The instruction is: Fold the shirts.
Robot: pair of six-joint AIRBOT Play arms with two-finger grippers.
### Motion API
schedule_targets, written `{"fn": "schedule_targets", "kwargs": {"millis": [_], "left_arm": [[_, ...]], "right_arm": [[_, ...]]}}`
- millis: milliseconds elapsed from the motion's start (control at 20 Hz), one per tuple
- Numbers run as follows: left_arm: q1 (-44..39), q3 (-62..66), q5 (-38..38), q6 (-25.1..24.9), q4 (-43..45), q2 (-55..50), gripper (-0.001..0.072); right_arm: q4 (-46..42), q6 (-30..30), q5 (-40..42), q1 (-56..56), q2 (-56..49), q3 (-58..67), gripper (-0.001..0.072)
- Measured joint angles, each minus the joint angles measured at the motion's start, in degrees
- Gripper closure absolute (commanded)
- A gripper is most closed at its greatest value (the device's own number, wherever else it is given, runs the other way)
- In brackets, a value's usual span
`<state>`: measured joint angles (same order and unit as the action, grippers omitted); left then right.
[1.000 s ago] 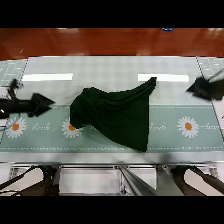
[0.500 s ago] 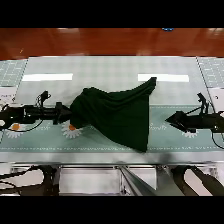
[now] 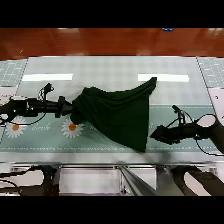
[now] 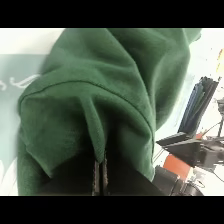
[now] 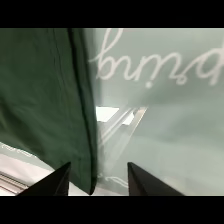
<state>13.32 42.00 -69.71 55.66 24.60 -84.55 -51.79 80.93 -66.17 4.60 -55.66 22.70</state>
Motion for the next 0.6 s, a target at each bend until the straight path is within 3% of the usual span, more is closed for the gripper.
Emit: {"fn": "schedule_targets", "kwargs": {"millis": [200,350,400,500,600], "left_arm": [[-0.07,0.24,-0.13,-0.13,0.0,-0.04,0.069],[-0.35,0.28,-0.15,-0.13,0.0,-0.04,0.069],[-0.48,0.31,-0.17,-0.13,-0.02,-0.04,0.069],[-0.59,0.33,-0.26,-0.09,-0.09,-0.02,0.069],[-0.5,0.72,-1.38,-0.35,-1.07,0.37,0.069]], "right_arm": [[1.7,2.51,2.49,-6.75,-3.72,-0.42,0.0306],[7.65,2.05,5.97,-11.39,-7.89,-0.26,0.0307],[9.92,1.29,7.76,-12.81,-9.55,0.24,0.0362],[12.37,-0.66,11.19,-14.91,-12.72,2.64,0.0686],[13.7,-4.5,12.66,-16.02,-15.12,6.88,0.0685]]}}
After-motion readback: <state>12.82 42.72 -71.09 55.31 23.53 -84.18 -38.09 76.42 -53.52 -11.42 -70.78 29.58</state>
